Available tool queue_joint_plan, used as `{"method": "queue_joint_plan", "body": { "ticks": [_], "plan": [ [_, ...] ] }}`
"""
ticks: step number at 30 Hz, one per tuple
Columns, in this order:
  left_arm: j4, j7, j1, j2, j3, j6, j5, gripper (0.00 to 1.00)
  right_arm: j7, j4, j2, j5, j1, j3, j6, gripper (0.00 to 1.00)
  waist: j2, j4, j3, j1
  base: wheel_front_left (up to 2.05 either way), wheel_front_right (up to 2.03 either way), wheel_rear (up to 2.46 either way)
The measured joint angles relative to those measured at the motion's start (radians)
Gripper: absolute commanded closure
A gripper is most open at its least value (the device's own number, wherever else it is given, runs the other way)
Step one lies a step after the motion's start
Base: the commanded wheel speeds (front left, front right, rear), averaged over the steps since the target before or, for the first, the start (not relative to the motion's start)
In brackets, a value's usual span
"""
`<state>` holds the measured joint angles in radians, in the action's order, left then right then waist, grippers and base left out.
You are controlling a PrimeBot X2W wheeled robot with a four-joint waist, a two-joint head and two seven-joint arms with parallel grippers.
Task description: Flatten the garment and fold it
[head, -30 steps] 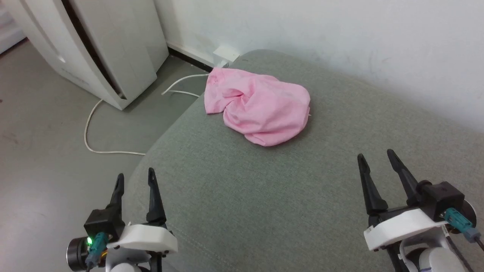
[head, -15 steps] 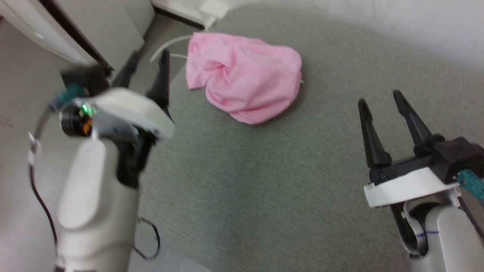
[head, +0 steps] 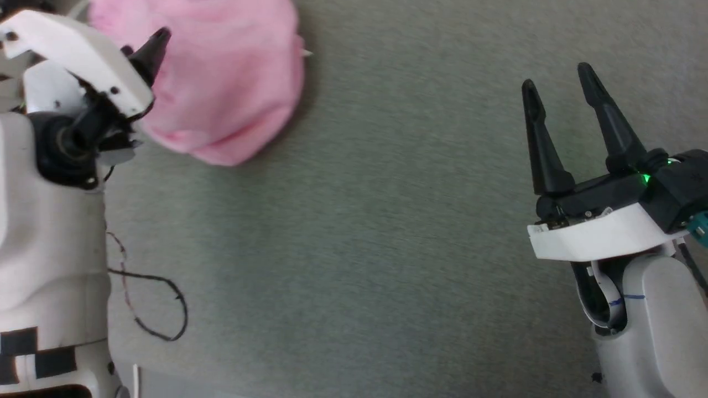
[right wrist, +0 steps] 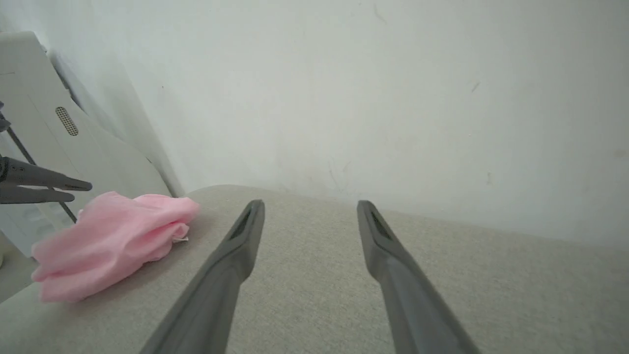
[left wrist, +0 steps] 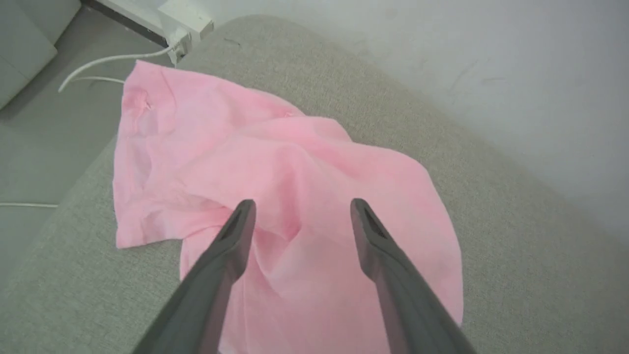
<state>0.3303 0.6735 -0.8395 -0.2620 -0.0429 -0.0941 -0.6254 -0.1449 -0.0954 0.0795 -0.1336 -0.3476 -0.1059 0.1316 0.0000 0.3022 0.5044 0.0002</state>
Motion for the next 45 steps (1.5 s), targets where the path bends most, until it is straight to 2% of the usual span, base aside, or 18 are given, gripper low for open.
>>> {"method": "queue_joint_plan", "body": {
  "ticks": [4, 7, 9, 10, 12, 16, 19, 26, 32, 37, 42, 45],
  "plan": [
    [-0.001, 0.102, 0.027, -0.004, -0.056, -0.083, -0.054, 0.00, -0.027, 0.029, -0.004, -0.010, -0.002, 0.002, 0.000, 0.00, 0.0000, -0.079, 0.055, 0.0000, 0.00, 0.00, 0.00],
    [-0.018, 0.167, 0.093, 0.000, -0.083, -0.132, -0.081, 0.00, -0.045, 0.048, -0.010, -0.022, -0.002, 0.005, 0.000, 0.00, 0.0000, -0.132, 0.087, -0.0001, 0.00, 0.00, 0.00],
    [-0.059, 0.203, 0.111, -0.021, -0.105, -0.157, -0.095, 0.02, -0.053, 0.064, -0.013, -0.027, -0.001, 0.005, 0.000, 0.00, 0.0000, -0.165, 0.102, -0.0006, 0.00, 0.00, 0.00],
    [-0.081, 0.218, 0.121, -0.033, -0.110, -0.165, -0.095, 0.51, -0.057, 0.072, -0.015, -0.027, -0.001, 0.006, 0.000, 0.00, 0.0000, -0.180, 0.108, -0.0006, 0.00, 0.00, 0.00],
    [-0.121, 0.230, 0.139, -0.058, -0.114, -0.171, -0.094, 1.00, -0.063, 0.090, -0.017, -0.027, 0.001, 0.008, 0.000, 0.00, 0.0000, -0.208, 0.115, -0.0005, 0.00, 0.00, 0.00],
    [-0.159, 0.150, 0.166, -0.075, -0.091, -0.150, -0.028, 1.00, -0.078, 0.115, -0.020, -0.031, 0.007, 0.012, 0.000, 0.00, 0.0000, -0.238, 0.094, -0.0002, 0.00, 0.00, 0.00],
    [-0.152, 0.017, 0.177, -0.082, -0.070, -0.120, 0.041, 1.00, -0.084, 0.132, -0.023, -0.035, 0.020, 0.015, 0.000, 0.00, 0.0000, -0.251, 0.060, 0.0000, 0.00, 0.00, 0.00],
    [-0.139, -0.372, 0.108, -0.122, -0.042, -0.052, 0.184, 1.00, -0.094, 0.176, -0.026, -0.053, 0.089, 0.033, 0.000, 0.00, 0.0000, -0.268, -0.066, -0.0002, 0.00, 0.00, 0.00],
    [-0.136, -0.539, 0.025, -0.105, 0.047, 0.006, 0.251, 1.00, -0.094, 0.191, -0.026, -0.067, 0.155, 0.068, 0.000, 0.00, 0.0000, -0.277, -0.200, -0.0004, 0.00, 0.00, 0.00],
    [-0.137, -0.593, -0.035, -0.059, 0.129, 0.043, 0.276, 1.00, -0.084, 0.184, -0.027, -0.078, 0.191, 0.075, 0.000, 0.00, 0.0000, -0.305, -0.296, -0.0006, 0.00, 0.00, 0.00],
    [-0.121, -0.612, -0.068, 0.054, 0.242, 0.093, 0.272, 1.00, -0.067, 0.163, -0.026, -0.081, 0.204, 0.074, 0.000, 0.00, 0.0000, -0.380, -0.355, -0.0006, 0.00, 0.00, 0.00],
    [-0.096, -0.612, -0.065, 0.114, 0.300, 0.109, 0.263, 1.00, -0.065, 0.156, -0.027, -0.081, 0.210, 0.073, 0.000, 0.00, 0.0000, -0.426, -0.367, -0.0004, 0.00, 0.00, 0.00]
  ]
}}
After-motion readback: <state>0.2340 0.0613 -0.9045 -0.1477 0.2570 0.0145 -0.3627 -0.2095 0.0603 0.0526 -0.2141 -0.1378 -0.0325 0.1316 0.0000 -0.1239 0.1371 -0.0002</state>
